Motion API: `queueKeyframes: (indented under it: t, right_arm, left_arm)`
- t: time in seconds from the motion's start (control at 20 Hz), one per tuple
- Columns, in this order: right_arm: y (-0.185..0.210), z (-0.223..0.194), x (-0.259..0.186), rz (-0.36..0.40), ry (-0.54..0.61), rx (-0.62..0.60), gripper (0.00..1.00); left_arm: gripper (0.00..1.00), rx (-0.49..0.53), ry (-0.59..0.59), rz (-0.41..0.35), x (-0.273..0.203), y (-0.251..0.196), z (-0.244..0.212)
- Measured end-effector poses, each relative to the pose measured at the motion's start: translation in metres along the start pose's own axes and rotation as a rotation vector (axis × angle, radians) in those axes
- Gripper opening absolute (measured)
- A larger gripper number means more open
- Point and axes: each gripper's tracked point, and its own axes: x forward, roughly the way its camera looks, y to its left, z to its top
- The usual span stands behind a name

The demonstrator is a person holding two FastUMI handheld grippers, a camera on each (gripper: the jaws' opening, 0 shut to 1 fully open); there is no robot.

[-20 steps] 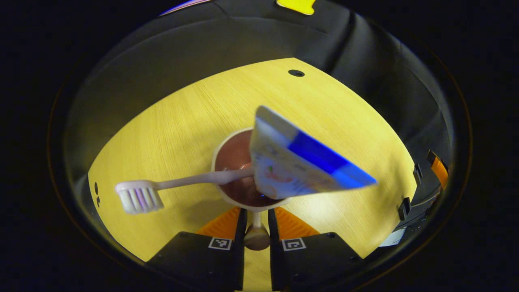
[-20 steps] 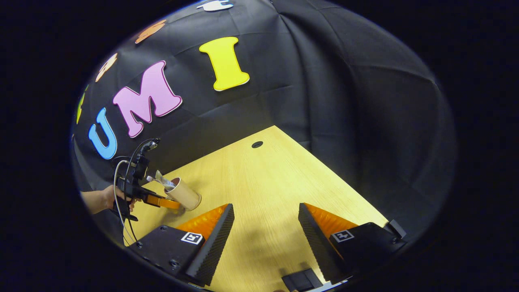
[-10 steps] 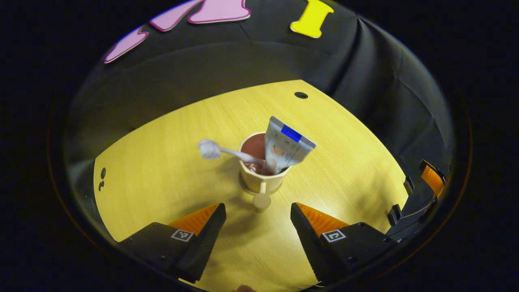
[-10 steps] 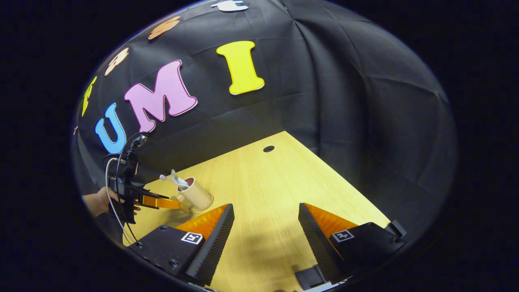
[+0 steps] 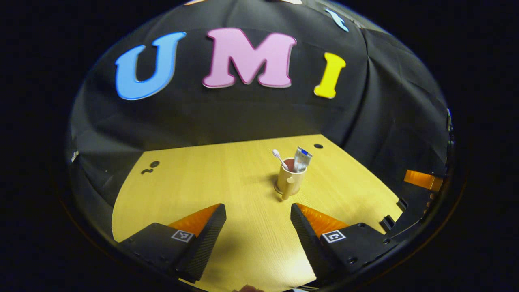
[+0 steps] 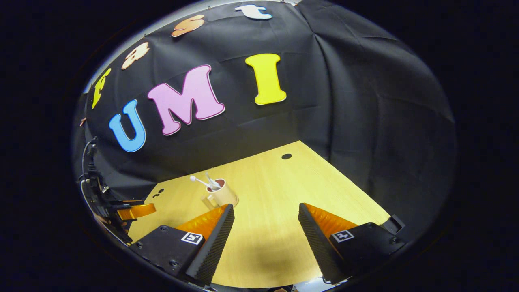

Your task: Put the toothbrush and toothpaste on the desktop into the cup, then pick up the cup and place it on the coaster on the desktop.

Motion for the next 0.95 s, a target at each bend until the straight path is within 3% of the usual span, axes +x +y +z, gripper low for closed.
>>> queueKeyframes:
  t: [0.15,0.2,0.55,0.95]
  right_arm:
    - [0.024,0.0,-0.02,0.014,-0.029,-0.015,0.98]
    - [0.034,0.002,-0.029,0.031,-0.055,-0.018,0.98]
    - [0.07,-0.011,-0.071,0.083,-0.151,-0.075,0.98]
    - [0.096,-0.018,-0.098,0.154,-0.252,-0.109,0.98]
  left_arm:
    - [0.95,-0.072,-0.146,0.119,-0.055,0.035,-0.003]
    - [0.99,-0.09,-0.193,0.134,-0.073,0.043,-0.007]
    - [0.98,-0.24,-0.267,0.217,-0.162,0.074,-0.073]
    - [0.98,-0.084,-0.513,0.156,-0.201,0.032,-0.042]
